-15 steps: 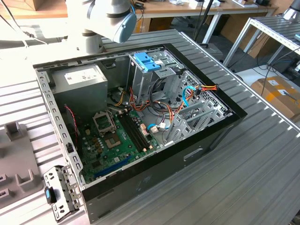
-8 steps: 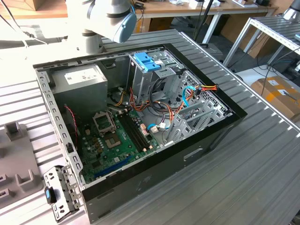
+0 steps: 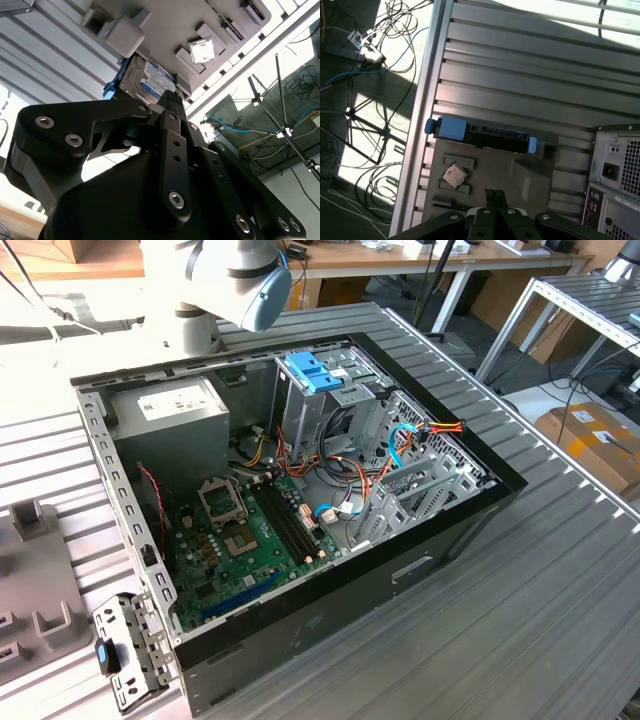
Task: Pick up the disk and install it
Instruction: 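Pick up the disk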
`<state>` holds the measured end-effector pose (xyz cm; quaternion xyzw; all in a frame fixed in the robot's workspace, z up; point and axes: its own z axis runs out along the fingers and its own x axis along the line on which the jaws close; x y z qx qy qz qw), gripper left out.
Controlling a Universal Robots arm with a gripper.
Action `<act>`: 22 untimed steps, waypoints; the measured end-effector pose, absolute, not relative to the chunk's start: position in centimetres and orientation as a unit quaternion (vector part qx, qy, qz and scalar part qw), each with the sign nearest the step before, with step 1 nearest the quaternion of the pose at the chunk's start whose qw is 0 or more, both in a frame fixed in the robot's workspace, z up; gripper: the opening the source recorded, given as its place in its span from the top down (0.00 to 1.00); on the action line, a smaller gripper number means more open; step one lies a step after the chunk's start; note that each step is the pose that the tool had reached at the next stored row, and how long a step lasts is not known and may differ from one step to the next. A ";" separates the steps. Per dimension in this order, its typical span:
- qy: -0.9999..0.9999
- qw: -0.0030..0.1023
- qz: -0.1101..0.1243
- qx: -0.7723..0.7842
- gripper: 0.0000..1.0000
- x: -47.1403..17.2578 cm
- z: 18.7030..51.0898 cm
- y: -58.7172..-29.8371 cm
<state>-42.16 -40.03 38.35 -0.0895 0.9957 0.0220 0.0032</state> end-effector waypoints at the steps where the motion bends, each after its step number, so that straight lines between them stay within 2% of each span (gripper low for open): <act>1: 0.996 0.003 0.022 -0.091 0.89 -42.2 38.3 -40.0; 22: 0.991 0.002 0.022 -0.133 0.89 -42.2 38.3 -40.0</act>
